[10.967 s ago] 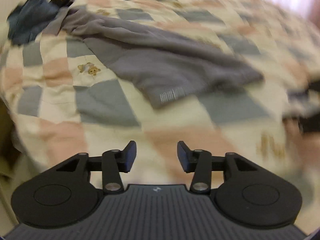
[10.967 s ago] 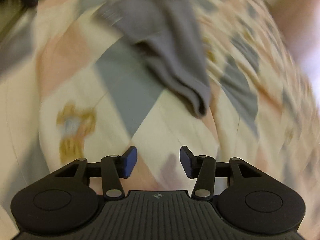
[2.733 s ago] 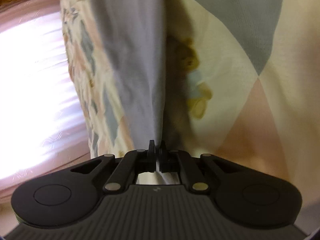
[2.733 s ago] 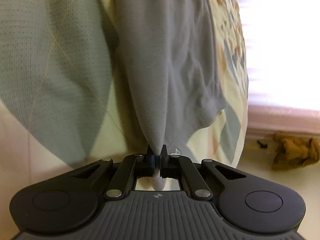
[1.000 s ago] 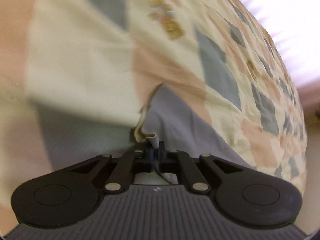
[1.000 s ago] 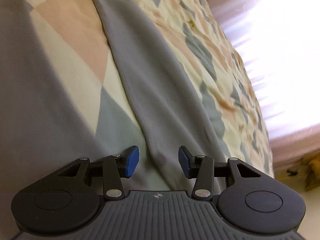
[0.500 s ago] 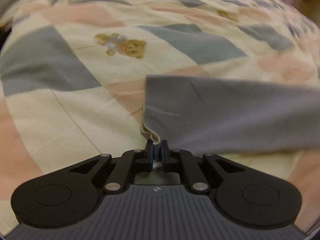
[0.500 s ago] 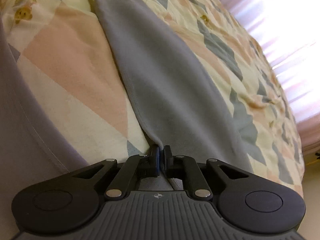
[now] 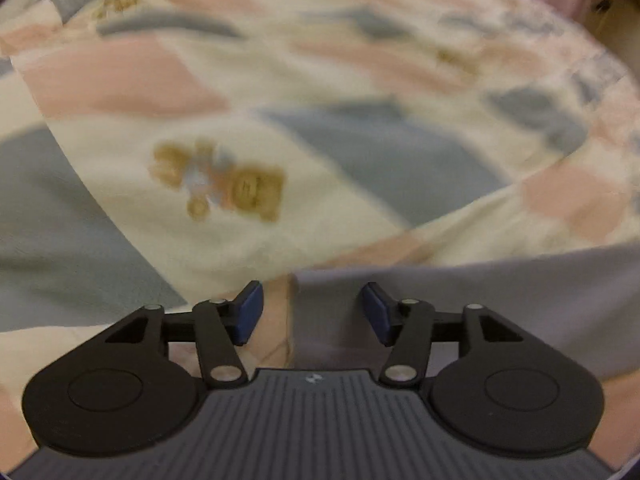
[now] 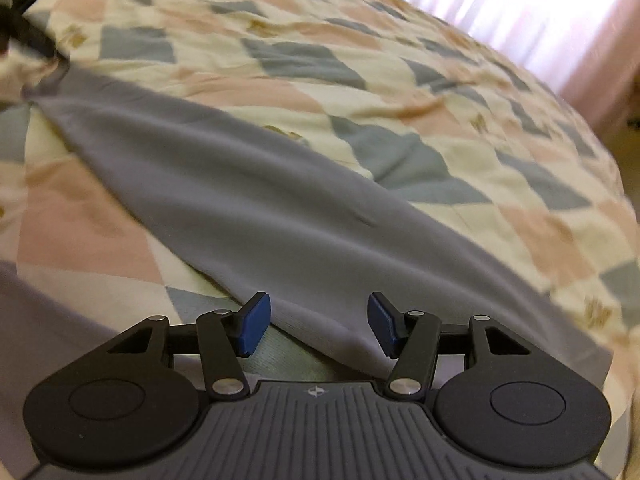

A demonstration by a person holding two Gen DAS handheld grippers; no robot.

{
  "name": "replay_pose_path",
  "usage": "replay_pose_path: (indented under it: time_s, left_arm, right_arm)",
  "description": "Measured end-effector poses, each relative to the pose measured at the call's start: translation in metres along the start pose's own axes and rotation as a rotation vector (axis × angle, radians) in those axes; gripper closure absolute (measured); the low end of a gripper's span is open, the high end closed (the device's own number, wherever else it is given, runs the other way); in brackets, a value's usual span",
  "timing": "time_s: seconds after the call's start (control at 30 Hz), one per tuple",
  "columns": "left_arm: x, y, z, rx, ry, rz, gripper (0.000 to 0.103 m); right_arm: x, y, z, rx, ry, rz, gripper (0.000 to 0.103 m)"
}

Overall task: Fold clothes
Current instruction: 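Spread the grey garment flat on the bed and open both grippers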

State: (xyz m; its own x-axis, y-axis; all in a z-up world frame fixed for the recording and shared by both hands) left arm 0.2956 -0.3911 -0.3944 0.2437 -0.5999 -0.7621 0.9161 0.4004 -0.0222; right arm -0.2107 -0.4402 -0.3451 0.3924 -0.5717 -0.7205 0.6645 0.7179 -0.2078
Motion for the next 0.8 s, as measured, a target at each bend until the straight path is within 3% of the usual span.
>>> replay_pose_path:
  time_s: [0.07, 0.2, 0.3, 0.4, 0.53, 0.6, 0.7, 0.8]
  left_arm:
    - [0.005, -0.002, 0.000, 0.006, -0.033, 0.020, 0.103]
    - [-0.004, -0.006, 0.021, 0.072, -0.218, 0.131, 0.101]
    - [0.023, -0.001, 0.024, 0.135, -0.206, 0.258, 0.103]
    - [0.032, -0.010, 0.021, 0.240, -0.186, 0.293, 0.102]
    - [-0.020, -0.017, 0.016, 0.157, -0.162, 0.286, 0.096]
    - [-0.059, -0.038, 0.004, 0.145, -0.147, 0.236, 0.093]
    - [-0.112, -0.090, -0.037, 0.161, -0.100, 0.134, 0.090]
    - [-0.166, -0.132, -0.092, 0.076, -0.026, 0.048, 0.089]
  right_arm:
    - [-0.003, -0.003, -0.006, 0.002, 0.009, -0.027, 0.047]
    - [-0.003, -0.025, -0.018, 0.049, 0.027, -0.095, 0.049]
    - [-0.005, -0.043, -0.027, 0.100, 0.039, -0.145, 0.049]
    - [-0.009, -0.062, -0.036, 0.137, 0.052, -0.187, 0.050]
    - [-0.027, -0.088, -0.047, 0.168, 0.044, -0.232, 0.049]
    - [-0.040, -0.100, -0.058, 0.199, 0.050, -0.259, 0.049]
    - [-0.057, -0.116, -0.078, 0.264, 0.058, -0.281, 0.050]
    - [-0.076, -0.122, -0.104, 0.292, 0.060, -0.288, 0.050]
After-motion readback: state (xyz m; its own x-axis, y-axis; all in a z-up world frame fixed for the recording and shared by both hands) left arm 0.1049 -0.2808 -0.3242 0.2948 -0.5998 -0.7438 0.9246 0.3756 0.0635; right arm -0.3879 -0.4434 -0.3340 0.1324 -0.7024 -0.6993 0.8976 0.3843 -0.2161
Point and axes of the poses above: each gripper's, at about its wrist camera, not at the fingertips, and x roughly the way its jaws point, y to its left, z to its top, the point moved 1 cm from there along x, roughly the way its jaws point, and after that the axes turned 12 degrees about -y, right-handed, at the moved point
